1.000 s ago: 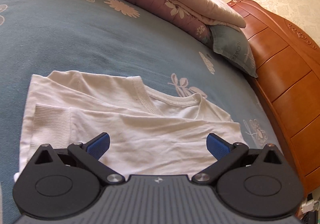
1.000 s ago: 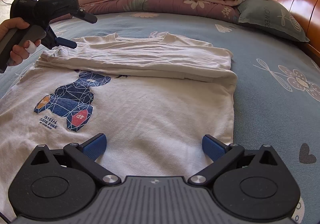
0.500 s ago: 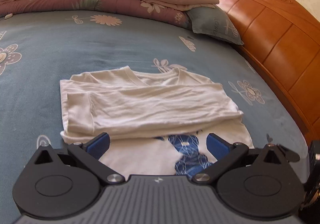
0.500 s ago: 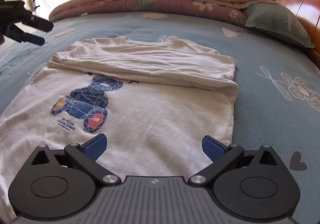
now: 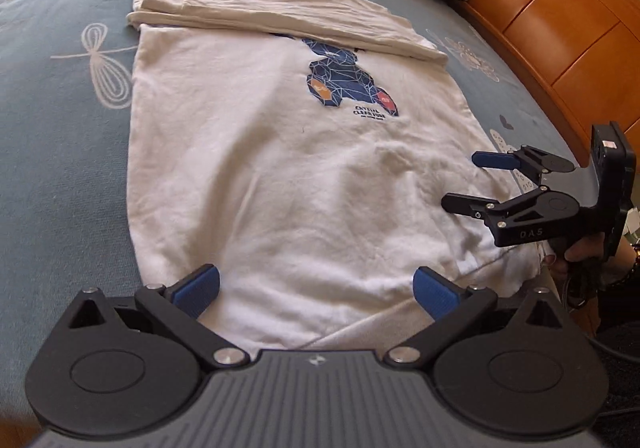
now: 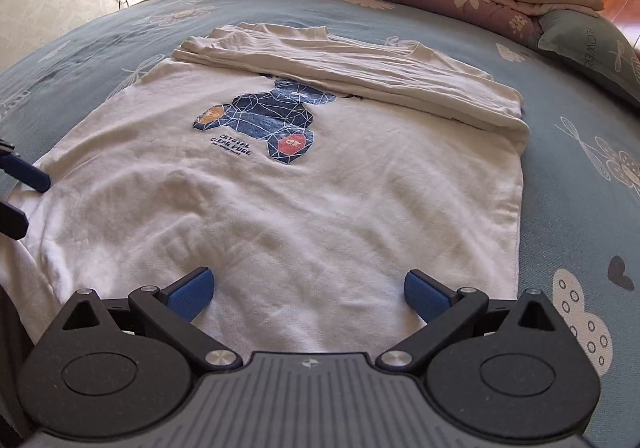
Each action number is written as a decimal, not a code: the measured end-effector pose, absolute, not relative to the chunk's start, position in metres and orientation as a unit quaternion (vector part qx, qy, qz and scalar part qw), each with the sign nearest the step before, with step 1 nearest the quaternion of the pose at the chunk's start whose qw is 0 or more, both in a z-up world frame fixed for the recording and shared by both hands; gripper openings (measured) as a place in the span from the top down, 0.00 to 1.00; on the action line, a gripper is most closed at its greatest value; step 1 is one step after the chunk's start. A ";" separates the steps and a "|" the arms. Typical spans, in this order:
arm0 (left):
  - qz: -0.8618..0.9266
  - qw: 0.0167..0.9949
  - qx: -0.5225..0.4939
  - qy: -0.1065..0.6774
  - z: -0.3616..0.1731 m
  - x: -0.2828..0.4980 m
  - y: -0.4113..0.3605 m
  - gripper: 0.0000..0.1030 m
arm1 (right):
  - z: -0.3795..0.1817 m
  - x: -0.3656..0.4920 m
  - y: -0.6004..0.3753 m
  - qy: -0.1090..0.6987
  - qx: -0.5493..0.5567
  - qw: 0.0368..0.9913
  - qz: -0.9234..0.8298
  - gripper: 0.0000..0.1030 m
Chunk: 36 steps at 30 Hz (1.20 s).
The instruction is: Fold clothes
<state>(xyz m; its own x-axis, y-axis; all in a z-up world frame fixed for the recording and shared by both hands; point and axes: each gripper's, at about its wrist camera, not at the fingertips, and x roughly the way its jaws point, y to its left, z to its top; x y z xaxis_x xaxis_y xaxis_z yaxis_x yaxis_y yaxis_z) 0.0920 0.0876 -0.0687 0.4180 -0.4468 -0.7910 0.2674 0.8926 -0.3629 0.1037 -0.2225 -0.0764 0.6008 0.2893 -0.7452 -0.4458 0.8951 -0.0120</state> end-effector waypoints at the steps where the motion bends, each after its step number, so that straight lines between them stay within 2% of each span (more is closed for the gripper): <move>1: -0.208 0.839 -0.094 0.495 -0.065 0.090 0.091 0.01 | -0.077 0.103 -0.222 0.395 -0.098 0.891 0.204 0.00; 7: -0.200 0.860 -0.093 0.459 -0.049 0.103 0.094 0.01 | -0.078 0.102 -0.221 0.389 -0.095 0.895 0.194 0.00; 12: -0.183 0.850 -0.111 0.481 -0.069 0.119 0.091 0.01 | -0.078 0.100 -0.222 0.384 -0.093 0.898 0.191 0.00; 19: -0.171 0.848 -0.133 0.483 -0.072 0.096 0.108 0.01 | -0.082 0.095 -0.226 0.363 -0.092 0.905 0.203 0.00; 26: -0.186 0.868 -0.057 0.456 -0.061 0.093 0.074 0.01 | -0.075 0.086 -0.228 0.385 -0.112 0.892 0.206 0.00; 28: -0.186 0.862 -0.042 0.470 -0.069 0.097 0.067 0.01 | -0.075 0.077 -0.234 0.389 -0.120 0.888 0.212 0.00; 36: -0.184 0.869 -0.026 0.459 -0.076 0.092 0.067 0.01 | -0.068 0.057 -0.278 0.419 -0.047 0.887 0.190 0.00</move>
